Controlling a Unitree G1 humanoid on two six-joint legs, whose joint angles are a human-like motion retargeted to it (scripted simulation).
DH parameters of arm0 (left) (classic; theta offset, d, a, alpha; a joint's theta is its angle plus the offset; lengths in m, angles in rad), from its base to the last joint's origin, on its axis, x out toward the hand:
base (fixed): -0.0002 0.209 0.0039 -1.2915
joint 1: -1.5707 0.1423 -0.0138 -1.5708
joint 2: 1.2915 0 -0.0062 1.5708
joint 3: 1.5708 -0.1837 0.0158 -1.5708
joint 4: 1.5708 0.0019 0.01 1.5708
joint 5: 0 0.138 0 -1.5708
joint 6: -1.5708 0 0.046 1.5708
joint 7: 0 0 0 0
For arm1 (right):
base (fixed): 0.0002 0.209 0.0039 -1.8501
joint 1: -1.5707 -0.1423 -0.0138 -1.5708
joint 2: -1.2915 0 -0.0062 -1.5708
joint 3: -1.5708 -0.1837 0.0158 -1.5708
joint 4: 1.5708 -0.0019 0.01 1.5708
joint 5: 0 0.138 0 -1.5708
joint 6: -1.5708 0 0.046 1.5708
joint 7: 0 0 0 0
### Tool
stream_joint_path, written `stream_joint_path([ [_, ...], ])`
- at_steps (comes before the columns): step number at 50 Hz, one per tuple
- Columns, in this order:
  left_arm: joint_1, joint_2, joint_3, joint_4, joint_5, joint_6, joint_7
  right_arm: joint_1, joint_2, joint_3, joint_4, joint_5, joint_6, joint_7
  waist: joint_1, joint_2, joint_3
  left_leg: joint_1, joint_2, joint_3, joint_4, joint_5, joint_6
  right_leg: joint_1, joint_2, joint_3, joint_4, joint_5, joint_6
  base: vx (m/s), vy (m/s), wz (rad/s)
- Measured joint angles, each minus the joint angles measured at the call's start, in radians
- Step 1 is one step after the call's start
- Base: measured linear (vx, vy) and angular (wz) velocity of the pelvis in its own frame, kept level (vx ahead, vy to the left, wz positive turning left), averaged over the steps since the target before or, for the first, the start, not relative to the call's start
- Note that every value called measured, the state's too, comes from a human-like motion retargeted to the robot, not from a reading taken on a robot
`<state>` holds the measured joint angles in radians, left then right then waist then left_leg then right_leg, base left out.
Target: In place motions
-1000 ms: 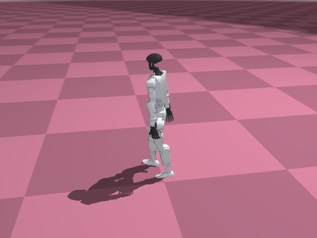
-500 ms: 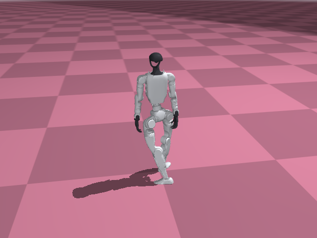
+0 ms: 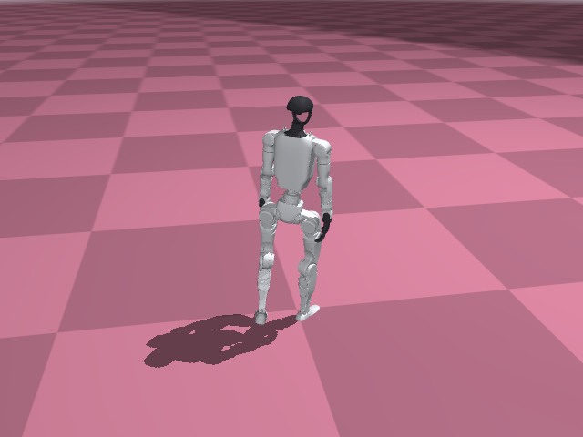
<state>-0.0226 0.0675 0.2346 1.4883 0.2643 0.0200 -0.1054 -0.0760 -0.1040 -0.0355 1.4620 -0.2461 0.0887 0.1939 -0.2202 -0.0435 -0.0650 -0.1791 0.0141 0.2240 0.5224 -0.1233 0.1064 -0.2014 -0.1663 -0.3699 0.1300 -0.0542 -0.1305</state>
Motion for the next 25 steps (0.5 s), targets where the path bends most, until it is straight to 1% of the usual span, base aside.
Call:
stream_joint_path([
  [2, 0.003, 0.0, 0.006, 0.009, -0.004, -0.003, 0.008, 0.005, -0.004, -0.003, 0.032, -0.009, 0.005, -0.014, 0.012, 0.009, 0.027, 0.007, -0.017, -0.075, -0.111, -0.009, -0.038, 0.024, 0.035, 0.041, -0.014, 0.008, -0.003, 0.06, -0.11, -1.44],
  [6, 0.015, 0.0, 0.014, 0.035, -0.006, -0.01, 0.034, 0.024, -0.019, -0.018, 0.101, -0.018, 0.018, -0.03, 0.025, 0.033, 0.068, 0.039, -0.034, -0.23, -0.303, -0.014, -0.095, 0.077, 0.099, 0.113, -0.023, 0.019, -0.012, 0.2, -0.1, -1.25],
  [8, 0.026, -0.006, 0.016, 0.048, -0.005, -0.014, 0.052, 0.041, -0.029, -0.032, 0.127, -0.02, 0.025, -0.038, 0.034, 0.047, 0.078, 0.064, -0.041, -0.295, -0.374, 0.03, -0.134, 0.096, 0.123, 0.153, -0.016, 0.02, -0.011, 0.32, -0.08, -1.25],
  [9, 0.03, -0.011, 0.017, 0.054, -0.005, -0.015, 0.06, 0.048, -0.035, -0.044, 0.137, -0.022, 0.027, -0.042, 0.041, 0.055, 0.079, 0.075, -0.041, -0.307, -0.405, 0.09, -0.142, 0.102, 0.134, 0.177, -0.011, 0.019, -0.008, 0.34, -0.05, -1.38],
  [10, 0.032, -0.016, 0.019, 0.062, -0.004, -0.016, 0.067, 0.054, -0.043, -0.059, 0.148, -0.025, 0.028, -0.046, 0.051, 0.063, 0.079, 0.085, -0.041, -0.312, -0.434, 0.165, -0.143, 0.106, 0.144, 0.204, -0.006, 0.018, -0.003, 0.45, -0.08, -1.21],
  [13, 0.051, -0.033, 0.023, 0.082, 0.008, -0.015, 0.065, 0.092, -0.053, -0.122, 0.148, -0.024, 0.038, -0.066, 0.016, 0.098, 0.029, 0.113, -0.044, -0.265, -0.448, 0.098, -0.102, 0.1, 0.152, 0.234, -0.004, 0.018, 0.015, 0.53, -0.11, -0.64],
  [15, 0.053, -0.037, 0.028, 0.097, 0.025, -0.003, 0.047, 0.107, -0.045, -0.157, 0.148, 0.031, 0.039, -0.087, -0.017, 0.116, 0.0, 0.125, -0.042, -0.255, -0.465, 0.089, -0.105, 0.092, 0.156, 0.244, 0.0, 0.018, 0.018, 0.4, -0.11, -0.44],
  [18, 0.047, -0.024, 0.016, 0.085, 0.06, 0.01, 0.017, 0.106, -0.04, -0.203, 0.166, 0.179, 0.016, -0.092, -0.004, 0.12, 0.004, 0.171, -0.043, -0.195, -0.497, 0.084, -0.1, 0.097, 0.154, 0.275, 0.017, 0.021, 0.027, 0.37, -0.11, -0.93],
  [20, 0.049, -0.009, 0.004, 0.072, 0.088, 0.008, 0.002, 0.113, -0.032, -0.226, 0.171, 0.25, 0.013, -0.071, 0.0, 0.125, -0.014, 0.201, -0.05, -0.17, -0.529, 0.077, -0.092, 0.095, 0.157, 0.28, 0.02, 0.021, 0.032, 0.32, -0.15, -0.62],
  [23, 0.043, 0.012, -0.001, 0.082, 0.11, 0.018, 0.007, 0.129, -0.008, -0.229, 0.162, 0.273, 0.02, -0.055, -0.023, 0.134, -0.063, 0.181, -0.056, -0.169, -0.53, 0.068, -0.081, 0.073, 0.153, 0.282, 0.019, 0.021, 0.046, 0.34, -0.23, -0.09],
  [25, 0.03, 0.022, 0.001, 0.094, 0.104, 0.026, 0.016, 0.135, 0.004, -0.212, 0.155, 0.263, 0.016, -0.059, -0.029, 0.136, -0.066, 0.186, -0.054, -0.165, -0.529, 0.064, -0.075, 0.078, 0.155, 0.277, 0.014, 0.03, 0.052, 0.19, -0.21, -0.12],
])
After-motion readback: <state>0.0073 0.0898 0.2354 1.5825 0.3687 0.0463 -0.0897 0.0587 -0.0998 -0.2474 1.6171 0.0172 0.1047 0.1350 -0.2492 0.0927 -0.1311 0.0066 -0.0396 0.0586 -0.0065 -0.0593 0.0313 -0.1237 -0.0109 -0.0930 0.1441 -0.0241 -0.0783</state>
